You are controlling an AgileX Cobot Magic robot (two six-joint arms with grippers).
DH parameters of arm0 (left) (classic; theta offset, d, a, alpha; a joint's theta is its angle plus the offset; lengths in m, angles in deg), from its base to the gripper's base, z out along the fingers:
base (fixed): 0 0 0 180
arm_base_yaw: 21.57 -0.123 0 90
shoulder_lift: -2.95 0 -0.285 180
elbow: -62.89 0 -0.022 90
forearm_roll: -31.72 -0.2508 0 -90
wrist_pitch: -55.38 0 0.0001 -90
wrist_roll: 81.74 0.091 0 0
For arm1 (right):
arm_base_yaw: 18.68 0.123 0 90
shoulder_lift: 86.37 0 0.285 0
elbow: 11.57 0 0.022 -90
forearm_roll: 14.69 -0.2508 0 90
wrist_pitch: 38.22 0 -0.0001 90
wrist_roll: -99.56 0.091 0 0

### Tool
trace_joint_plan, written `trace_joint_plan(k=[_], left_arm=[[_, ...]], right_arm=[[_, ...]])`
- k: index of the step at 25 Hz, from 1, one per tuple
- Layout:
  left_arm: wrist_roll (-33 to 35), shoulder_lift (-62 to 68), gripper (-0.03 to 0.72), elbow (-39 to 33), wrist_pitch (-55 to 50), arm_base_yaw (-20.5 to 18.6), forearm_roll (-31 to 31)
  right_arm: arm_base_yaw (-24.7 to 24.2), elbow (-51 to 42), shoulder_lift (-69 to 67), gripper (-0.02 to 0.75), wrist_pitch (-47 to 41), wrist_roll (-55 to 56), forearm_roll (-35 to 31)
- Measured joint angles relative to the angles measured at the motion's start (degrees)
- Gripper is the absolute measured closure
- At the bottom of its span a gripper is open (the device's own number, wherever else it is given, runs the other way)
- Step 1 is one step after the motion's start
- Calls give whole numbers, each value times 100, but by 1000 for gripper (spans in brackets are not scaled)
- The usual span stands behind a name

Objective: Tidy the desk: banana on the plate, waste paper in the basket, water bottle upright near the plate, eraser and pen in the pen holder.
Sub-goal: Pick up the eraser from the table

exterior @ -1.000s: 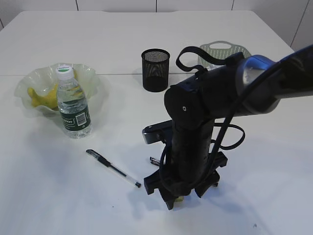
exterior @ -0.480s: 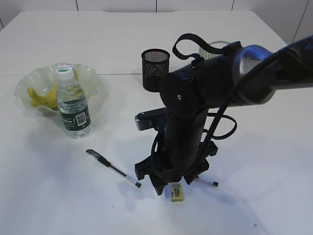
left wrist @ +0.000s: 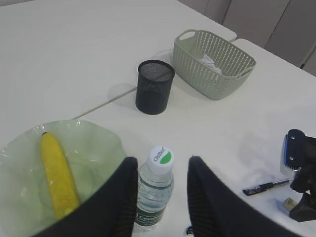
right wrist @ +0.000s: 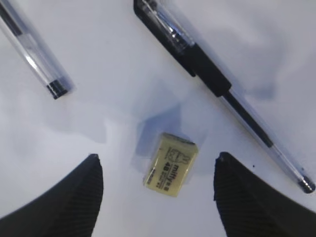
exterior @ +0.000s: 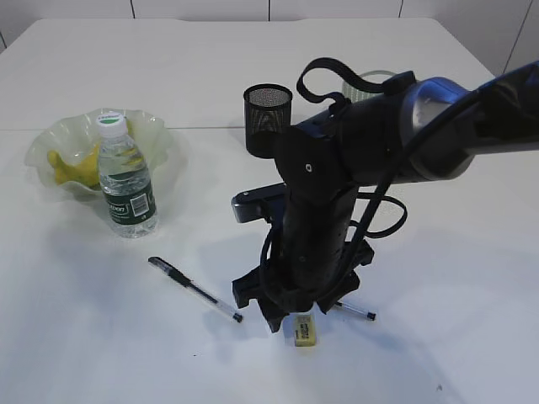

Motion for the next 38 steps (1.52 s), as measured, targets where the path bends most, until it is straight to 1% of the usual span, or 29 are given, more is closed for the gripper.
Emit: trace_joint_plan(k=[9,18,25,38], left_arm=[[0,0,455,0,0,0,0],[-2,0,455,0,0,0,0],[-61,0,455,0,0,0,0],[-287,0,455,0,0,0,20]], right_arm=[[0,0,0,221,46,0,318],[0,0,-4,221,123,0,340],[0,0,-4,221,-296,0,340],[0,0,-4,221,-251,0,354]])
